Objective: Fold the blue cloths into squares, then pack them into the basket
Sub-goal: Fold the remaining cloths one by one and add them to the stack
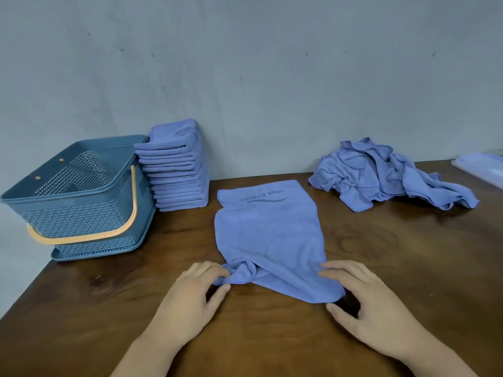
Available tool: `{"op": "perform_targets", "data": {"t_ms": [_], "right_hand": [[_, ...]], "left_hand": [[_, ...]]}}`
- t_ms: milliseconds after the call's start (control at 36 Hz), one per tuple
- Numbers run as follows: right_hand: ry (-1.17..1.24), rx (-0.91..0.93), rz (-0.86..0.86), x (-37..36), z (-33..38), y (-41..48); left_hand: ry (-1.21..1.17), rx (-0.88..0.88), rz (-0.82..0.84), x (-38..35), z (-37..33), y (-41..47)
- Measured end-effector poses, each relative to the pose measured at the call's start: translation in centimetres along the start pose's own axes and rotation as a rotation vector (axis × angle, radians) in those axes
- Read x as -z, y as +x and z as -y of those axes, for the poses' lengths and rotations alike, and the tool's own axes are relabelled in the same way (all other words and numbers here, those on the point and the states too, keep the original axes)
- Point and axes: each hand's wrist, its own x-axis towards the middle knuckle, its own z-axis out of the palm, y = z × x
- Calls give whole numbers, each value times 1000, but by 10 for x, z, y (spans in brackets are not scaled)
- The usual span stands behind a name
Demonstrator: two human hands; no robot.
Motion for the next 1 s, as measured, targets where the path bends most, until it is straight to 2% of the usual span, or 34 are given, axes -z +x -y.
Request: {"op": "perform_targets", "data": {"t_ms": [83, 111, 222, 278, 333, 361, 472, 556, 639, 750, 833, 944, 1000], "right_hand": [[-8, -87, -71, -7, 0, 6], [49, -140, -109, -4, 4, 10], [448, -351, -256, 19, 26, 32], [561, -440, -337, 30, 31, 46], [627, -523, -403, 37, 30, 56], [620, -551, -405, 39, 28, 58], [525, -622, -214, 31, 19, 48], [439, -625, -122, 23, 17, 31], [397, -592, -107, 22, 28, 22], [452, -596, -76, 31, 37, 16], [595, -606, -88, 49, 45, 6], [614, -597, 84, 72, 43, -7], [507, -596, 147, 77, 42, -10]], "left_hand": [[13, 73, -37, 2, -8, 2], [-57, 121, -54, 4, -14, 2], [-507, 354, -174, 29, -39, 13], [-844, 505, -216, 45, -47, 22], [-1111, 621, -157, 55, -52, 24], [-1147, 658, -103, 57, -53, 21], [-1015, 771, 111, 55, -47, 4], [-755, 690, 271, 54, -46, -10], [-610, 617, 385, 57, -55, -17], [-644, 575, 533, 65, -65, -25], [-711, 529, 677, 74, -68, -33], [-653, 518, 838, 87, -72, -37], [-573, 530, 809, 87, -71, -33]]}}
